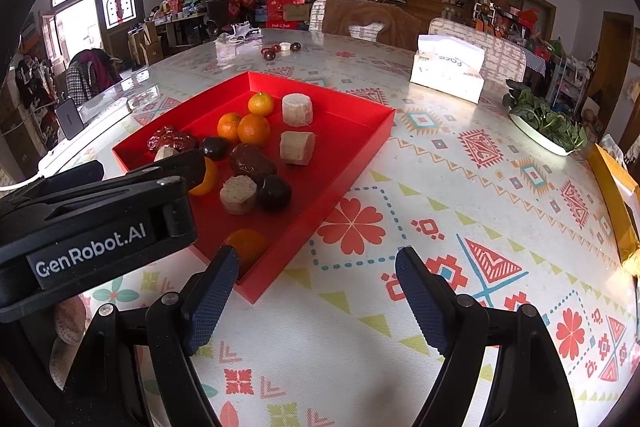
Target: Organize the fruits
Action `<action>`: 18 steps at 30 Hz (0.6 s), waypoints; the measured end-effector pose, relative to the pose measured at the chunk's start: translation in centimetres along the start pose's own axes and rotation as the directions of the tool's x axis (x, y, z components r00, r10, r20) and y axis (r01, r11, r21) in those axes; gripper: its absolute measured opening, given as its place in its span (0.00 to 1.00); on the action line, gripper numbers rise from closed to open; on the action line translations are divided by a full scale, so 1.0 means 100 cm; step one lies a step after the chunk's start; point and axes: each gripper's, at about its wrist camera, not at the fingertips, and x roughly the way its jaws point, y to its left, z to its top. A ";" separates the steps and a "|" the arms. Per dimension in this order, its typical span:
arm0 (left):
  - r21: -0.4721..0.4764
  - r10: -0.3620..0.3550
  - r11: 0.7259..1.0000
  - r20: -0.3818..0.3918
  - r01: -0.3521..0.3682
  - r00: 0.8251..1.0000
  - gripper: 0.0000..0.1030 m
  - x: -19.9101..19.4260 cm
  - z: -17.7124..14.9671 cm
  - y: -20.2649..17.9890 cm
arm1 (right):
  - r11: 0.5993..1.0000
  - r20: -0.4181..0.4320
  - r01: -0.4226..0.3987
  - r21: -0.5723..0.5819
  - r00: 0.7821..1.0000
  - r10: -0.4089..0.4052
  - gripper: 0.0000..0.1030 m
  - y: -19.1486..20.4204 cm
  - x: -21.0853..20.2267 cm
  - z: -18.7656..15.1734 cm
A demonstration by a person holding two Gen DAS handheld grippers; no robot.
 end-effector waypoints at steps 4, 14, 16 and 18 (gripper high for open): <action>0.007 0.004 1.000 0.007 -0.004 1.000 1.00 -0.001 -0.002 -0.005 | 1.000 0.007 -0.005 0.004 1.000 0.005 0.83 -0.001 -0.002 0.000; 0.030 0.007 1.000 0.016 -0.007 1.000 1.00 -0.012 -0.002 -0.020 | 1.000 0.022 -0.014 0.023 1.000 0.014 0.83 -0.009 -0.010 -0.002; 0.035 0.007 0.999 0.016 -0.008 1.000 1.00 -0.014 -0.002 -0.023 | 0.999 0.026 -0.015 0.029 1.000 0.014 0.83 -0.012 -0.012 -0.002; 0.037 0.008 0.999 0.015 -0.009 1.000 1.00 -0.014 -0.002 -0.024 | 0.999 0.028 -0.016 0.032 0.999 0.015 0.83 -0.013 -0.012 -0.003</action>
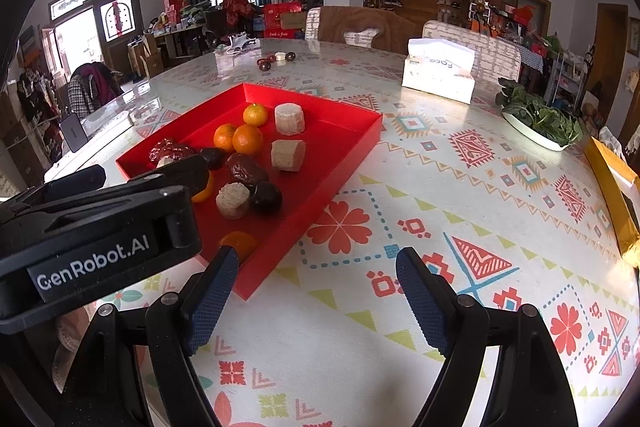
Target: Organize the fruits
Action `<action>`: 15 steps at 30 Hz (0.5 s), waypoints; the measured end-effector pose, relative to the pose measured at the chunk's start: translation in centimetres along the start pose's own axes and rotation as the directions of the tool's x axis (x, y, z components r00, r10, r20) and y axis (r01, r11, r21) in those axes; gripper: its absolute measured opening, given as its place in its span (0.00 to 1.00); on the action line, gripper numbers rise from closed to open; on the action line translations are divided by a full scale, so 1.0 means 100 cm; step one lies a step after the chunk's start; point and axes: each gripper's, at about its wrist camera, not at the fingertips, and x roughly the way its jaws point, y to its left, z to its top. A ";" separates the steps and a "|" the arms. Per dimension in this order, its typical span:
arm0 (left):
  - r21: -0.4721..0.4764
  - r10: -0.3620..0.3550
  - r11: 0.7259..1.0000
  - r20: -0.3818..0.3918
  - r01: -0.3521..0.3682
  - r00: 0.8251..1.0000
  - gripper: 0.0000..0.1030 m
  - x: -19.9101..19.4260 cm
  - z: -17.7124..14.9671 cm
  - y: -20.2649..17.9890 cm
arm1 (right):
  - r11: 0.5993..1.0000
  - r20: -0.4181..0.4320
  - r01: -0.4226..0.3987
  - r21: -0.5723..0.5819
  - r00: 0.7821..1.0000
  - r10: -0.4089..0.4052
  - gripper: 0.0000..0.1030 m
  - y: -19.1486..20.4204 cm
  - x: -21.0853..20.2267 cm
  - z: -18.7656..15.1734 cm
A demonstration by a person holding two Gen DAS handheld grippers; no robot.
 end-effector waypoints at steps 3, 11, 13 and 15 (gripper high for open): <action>-0.001 0.003 1.000 0.001 -0.003 1.000 1.00 -0.001 0.000 -0.002 | 1.000 0.003 -0.004 0.003 1.000 0.004 0.83 -0.002 0.000 0.000; 0.007 -0.001 1.000 -0.003 0.001 1.000 1.00 0.000 0.000 -0.003 | 1.000 0.000 -0.010 0.015 1.000 0.010 0.83 -0.006 0.000 -0.002; 0.010 -0.001 1.000 -0.005 0.001 1.000 1.00 0.000 0.000 -0.005 | 1.000 -0.002 -0.009 0.021 1.000 0.009 0.83 -0.009 0.001 -0.002; 0.012 0.000 1.000 -0.007 0.000 1.000 1.00 0.000 0.000 -0.006 | 1.000 -0.004 -0.007 0.026 1.000 0.007 0.83 -0.010 0.002 -0.002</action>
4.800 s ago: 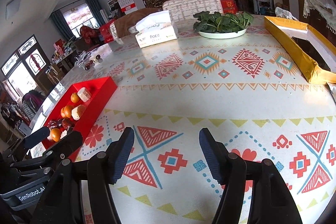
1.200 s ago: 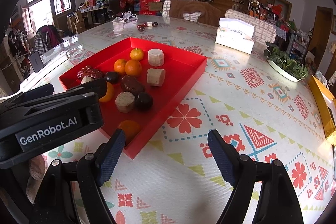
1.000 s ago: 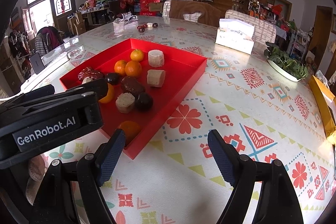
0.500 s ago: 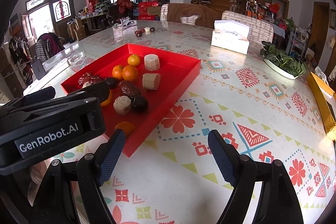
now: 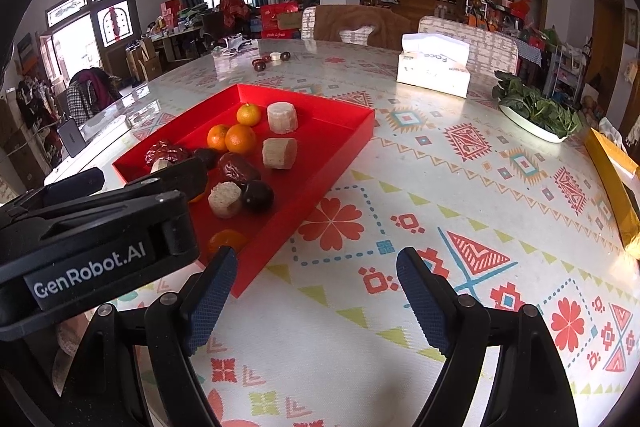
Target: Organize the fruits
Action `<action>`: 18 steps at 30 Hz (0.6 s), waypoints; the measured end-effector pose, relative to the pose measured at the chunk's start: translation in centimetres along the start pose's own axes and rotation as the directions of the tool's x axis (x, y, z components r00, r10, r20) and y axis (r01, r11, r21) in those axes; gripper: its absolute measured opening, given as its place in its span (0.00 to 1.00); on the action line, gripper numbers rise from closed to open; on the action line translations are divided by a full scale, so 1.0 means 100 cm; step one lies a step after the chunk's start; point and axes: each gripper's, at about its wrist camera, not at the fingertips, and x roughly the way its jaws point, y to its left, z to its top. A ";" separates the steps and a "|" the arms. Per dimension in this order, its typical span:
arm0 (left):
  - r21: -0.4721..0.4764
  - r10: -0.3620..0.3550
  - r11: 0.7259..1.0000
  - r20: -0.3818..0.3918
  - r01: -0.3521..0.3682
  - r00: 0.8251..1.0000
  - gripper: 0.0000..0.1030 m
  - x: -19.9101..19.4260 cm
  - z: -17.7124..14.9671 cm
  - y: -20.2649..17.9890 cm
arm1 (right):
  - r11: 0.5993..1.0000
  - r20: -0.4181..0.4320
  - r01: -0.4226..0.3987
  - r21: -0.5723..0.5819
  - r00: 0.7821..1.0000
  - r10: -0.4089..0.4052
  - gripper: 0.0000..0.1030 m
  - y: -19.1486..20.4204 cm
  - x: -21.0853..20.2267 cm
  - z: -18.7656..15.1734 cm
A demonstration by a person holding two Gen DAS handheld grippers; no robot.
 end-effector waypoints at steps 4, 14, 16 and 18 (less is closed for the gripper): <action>0.001 0.001 1.000 -0.001 -0.001 1.000 1.00 0.000 0.000 -0.001 | 1.000 -0.007 0.005 0.005 1.000 -0.005 0.84 -0.001 0.003 0.000; -0.005 0.019 1.000 0.018 -0.019 1.000 1.00 0.000 0.004 0.002 | 1.000 -0.005 0.014 -0.009 1.000 -0.014 0.84 0.000 0.003 -0.001; -0.006 0.033 0.999 0.034 -0.033 0.999 1.00 -0.003 0.008 0.003 | 1.000 0.003 0.014 -0.012 1.000 -0.014 0.84 0.000 0.001 0.000; -0.003 0.043 0.999 0.054 -0.043 0.998 1.00 -0.008 0.014 0.004 | 1.000 0.011 0.014 -0.011 1.000 -0.014 0.84 -0.002 -0.003 0.000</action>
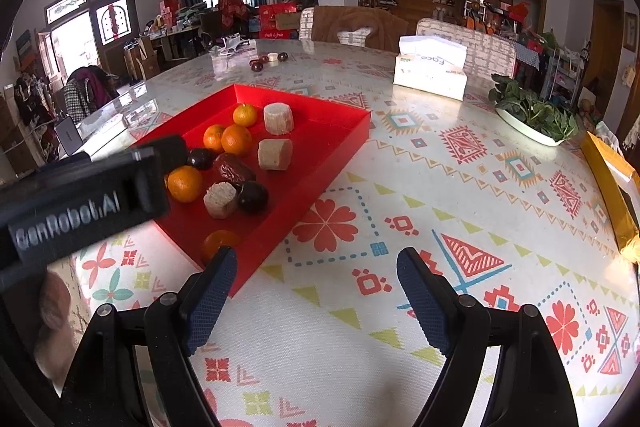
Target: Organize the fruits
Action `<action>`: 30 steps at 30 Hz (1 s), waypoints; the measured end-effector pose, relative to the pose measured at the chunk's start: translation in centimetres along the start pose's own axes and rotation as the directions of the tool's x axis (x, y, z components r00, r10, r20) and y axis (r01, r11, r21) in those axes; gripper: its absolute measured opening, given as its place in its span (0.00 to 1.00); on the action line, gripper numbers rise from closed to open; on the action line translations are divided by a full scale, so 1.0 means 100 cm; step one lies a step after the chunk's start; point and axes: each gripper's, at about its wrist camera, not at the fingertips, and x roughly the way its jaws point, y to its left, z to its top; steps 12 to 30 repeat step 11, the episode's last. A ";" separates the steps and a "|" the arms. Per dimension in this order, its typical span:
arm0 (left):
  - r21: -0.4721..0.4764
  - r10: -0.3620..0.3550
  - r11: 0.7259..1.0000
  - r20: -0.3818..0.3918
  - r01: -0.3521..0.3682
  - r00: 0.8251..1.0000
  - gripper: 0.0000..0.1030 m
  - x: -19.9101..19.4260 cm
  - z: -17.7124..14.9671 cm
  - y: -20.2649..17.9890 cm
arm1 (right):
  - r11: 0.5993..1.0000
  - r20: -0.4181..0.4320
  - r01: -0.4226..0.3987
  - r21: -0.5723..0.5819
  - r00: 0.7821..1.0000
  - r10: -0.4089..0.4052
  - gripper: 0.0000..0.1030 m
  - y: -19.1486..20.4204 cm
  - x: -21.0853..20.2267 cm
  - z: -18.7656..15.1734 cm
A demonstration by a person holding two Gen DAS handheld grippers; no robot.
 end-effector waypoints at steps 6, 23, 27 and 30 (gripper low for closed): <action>0.028 -0.029 0.999 0.068 0.027 0.997 1.00 -0.021 0.018 -0.017 | 0.999 0.040 0.026 0.032 0.999 -0.027 0.84 -0.020 -0.017 0.003; 0.086 -0.094 0.993 0.091 0.086 0.991 1.00 -0.036 0.026 -0.057 | 0.995 0.067 0.082 0.064 0.994 -0.086 0.85 -0.049 -0.034 0.005; 0.086 -0.094 0.993 0.091 0.086 0.991 1.00 -0.036 0.026 -0.057 | 0.995 0.067 0.082 0.064 0.994 -0.086 0.85 -0.049 -0.034 0.005; 0.086 -0.094 0.993 0.091 0.086 0.991 1.00 -0.036 0.026 -0.057 | 0.995 0.067 0.082 0.064 0.994 -0.086 0.85 -0.049 -0.034 0.005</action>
